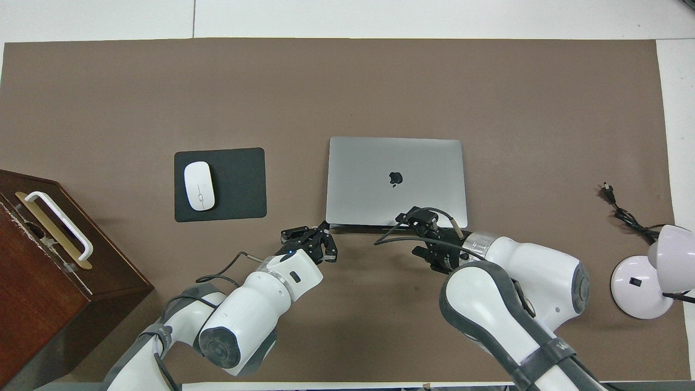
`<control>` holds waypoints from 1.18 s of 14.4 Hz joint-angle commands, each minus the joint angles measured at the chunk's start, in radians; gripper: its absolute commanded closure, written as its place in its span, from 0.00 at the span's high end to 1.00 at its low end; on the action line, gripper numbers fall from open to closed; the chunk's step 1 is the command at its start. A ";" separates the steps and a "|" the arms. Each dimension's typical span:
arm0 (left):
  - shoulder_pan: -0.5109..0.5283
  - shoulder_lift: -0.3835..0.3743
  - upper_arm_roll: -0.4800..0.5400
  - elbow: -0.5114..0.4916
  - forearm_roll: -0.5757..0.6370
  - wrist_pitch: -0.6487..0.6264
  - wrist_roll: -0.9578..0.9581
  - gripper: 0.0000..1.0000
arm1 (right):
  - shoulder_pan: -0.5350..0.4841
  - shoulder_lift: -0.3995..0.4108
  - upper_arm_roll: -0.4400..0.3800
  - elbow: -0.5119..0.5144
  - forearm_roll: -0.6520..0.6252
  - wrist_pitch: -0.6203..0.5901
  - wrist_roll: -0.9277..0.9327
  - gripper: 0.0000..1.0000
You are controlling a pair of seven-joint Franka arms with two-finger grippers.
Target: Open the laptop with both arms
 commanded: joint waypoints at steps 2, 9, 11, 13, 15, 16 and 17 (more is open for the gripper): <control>-0.006 0.059 0.016 0.056 -0.005 0.022 0.029 0.00 | -0.005 0.012 0.004 0.014 0.042 0.016 -0.035 1.00; -0.003 0.131 0.019 0.109 -0.003 0.022 0.056 0.00 | -0.004 0.012 0.004 0.016 0.042 0.016 -0.037 1.00; -0.002 0.135 0.022 0.115 -0.003 0.022 0.064 0.00 | -0.002 0.012 0.004 0.016 0.042 0.016 -0.037 1.00; -0.002 0.137 0.022 0.115 -0.002 0.022 0.067 0.00 | -0.002 0.012 0.004 0.018 0.042 0.016 -0.037 1.00; -0.002 0.137 0.022 0.115 -0.002 0.022 0.067 0.00 | -0.002 0.012 0.004 0.019 0.042 0.016 -0.037 1.00; -0.002 0.137 0.022 0.115 -0.002 0.022 0.067 0.00 | -0.001 0.013 0.004 0.022 0.042 0.016 -0.037 1.00; -0.002 0.138 0.022 0.115 -0.002 0.022 0.073 0.00 | -0.001 0.013 0.004 0.022 0.042 0.016 -0.037 1.00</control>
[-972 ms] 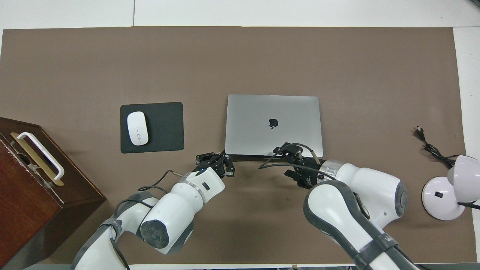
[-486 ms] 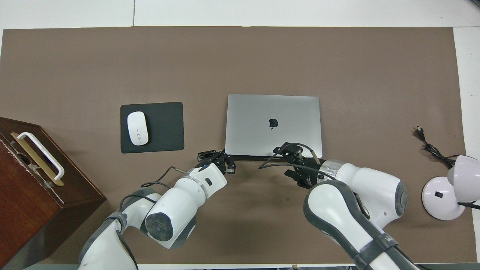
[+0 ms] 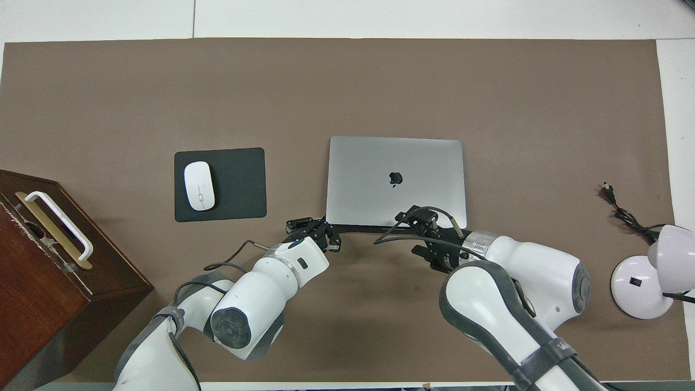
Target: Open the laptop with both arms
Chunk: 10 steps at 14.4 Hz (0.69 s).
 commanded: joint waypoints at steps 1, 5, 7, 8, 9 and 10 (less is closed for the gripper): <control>-0.003 0.057 0.011 0.051 -0.002 0.020 0.031 0.00 | -0.003 0.013 0.004 0.018 0.042 0.016 -0.037 1.00; 0.000 0.061 0.011 0.056 -0.002 0.020 0.098 0.00 | -0.001 0.015 0.004 0.021 0.042 0.016 -0.037 1.00; 0.000 0.063 0.011 0.056 -0.002 0.020 0.127 0.00 | -0.001 0.015 0.004 0.022 0.043 0.016 -0.037 1.00; 0.000 0.063 0.011 0.056 -0.002 0.020 0.133 0.00 | -0.001 0.016 0.004 0.027 0.063 0.016 -0.038 1.00; 0.000 0.063 0.011 0.056 -0.002 0.020 0.133 0.00 | 0.000 0.022 0.004 0.036 0.077 0.016 -0.040 1.00; 0.000 0.064 0.011 0.056 -0.002 0.020 0.133 0.00 | 0.000 0.028 0.004 0.047 0.078 0.016 -0.040 1.00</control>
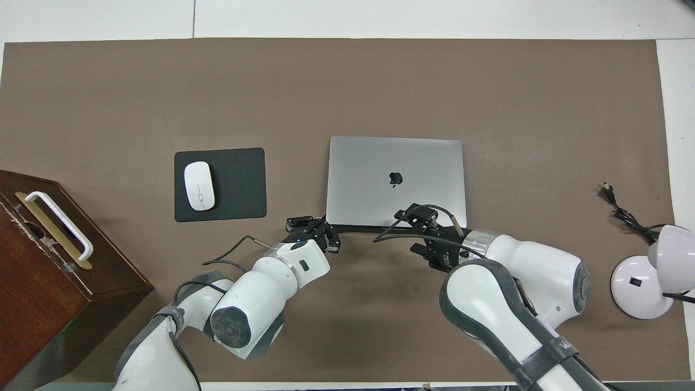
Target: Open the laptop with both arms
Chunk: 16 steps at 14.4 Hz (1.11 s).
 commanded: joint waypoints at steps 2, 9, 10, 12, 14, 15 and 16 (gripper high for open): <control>0.000 0.072 0.009 0.055 -0.002 0.020 0.032 0.00 | -0.002 0.032 0.004 0.048 0.046 0.016 -0.038 1.00; 0.000 0.075 0.009 0.055 -0.002 0.021 0.041 0.00 | 0.003 0.040 0.004 0.040 0.053 0.011 -0.026 1.00; 0.000 0.075 0.009 0.055 -0.002 0.020 0.044 0.00 | 0.011 0.040 0.004 0.040 0.053 0.008 -0.023 1.00; 0.000 0.080 0.009 0.055 -0.002 0.020 0.046 0.00 | 0.012 0.038 0.004 0.040 0.053 0.005 -0.014 1.00; 0.000 0.080 0.011 0.055 -0.002 0.020 0.046 0.00 | 0.026 0.038 0.004 0.040 0.053 0.004 0.006 1.00; 0.000 0.082 0.011 0.055 -0.002 0.020 0.057 0.00 | 0.031 0.037 0.004 0.040 0.051 0.005 0.011 1.00; 0.000 0.082 0.011 0.055 -0.002 0.020 0.064 0.00 | 0.031 0.037 0.004 0.039 0.053 0.005 0.015 1.00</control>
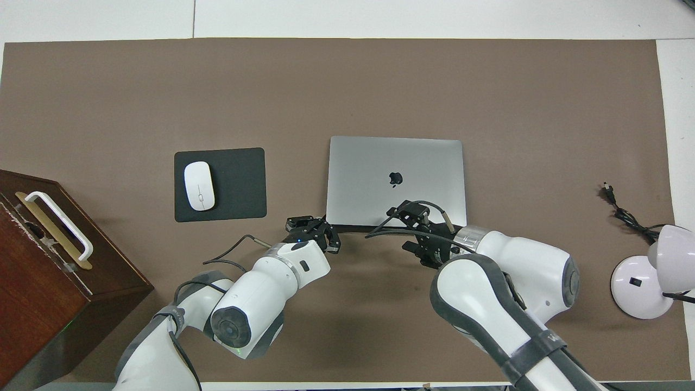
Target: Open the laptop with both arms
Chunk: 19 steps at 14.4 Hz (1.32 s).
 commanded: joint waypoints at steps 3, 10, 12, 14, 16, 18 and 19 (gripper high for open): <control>0.000 0.080 0.011 0.055 -0.002 0.019 0.041 0.00 | 0.015 0.008 0.001 0.002 0.042 0.004 0.001 1.00; 0.009 0.074 0.009 0.041 -0.003 0.020 0.039 0.00 | 0.054 0.026 0.003 -0.009 0.042 0.003 0.027 1.00; 0.009 0.072 0.009 0.039 -0.003 0.020 0.039 0.00 | 0.054 0.034 0.001 -0.009 0.042 0.002 0.024 1.00; 0.009 0.071 0.009 0.038 -0.003 0.020 0.039 0.00 | 0.050 0.045 0.001 0.000 0.041 0.004 0.005 1.00; 0.009 0.071 0.009 0.038 -0.003 0.020 0.039 0.00 | 0.042 0.053 0.001 0.017 0.041 0.010 -0.030 1.00; 0.011 0.072 0.009 0.036 -0.002 0.020 0.041 0.00 | 0.038 0.066 0.000 0.045 0.041 0.013 -0.045 1.00; 0.009 0.072 0.009 0.035 -0.002 0.020 0.041 0.00 | 0.030 0.079 0.000 0.065 0.041 0.012 -0.047 1.00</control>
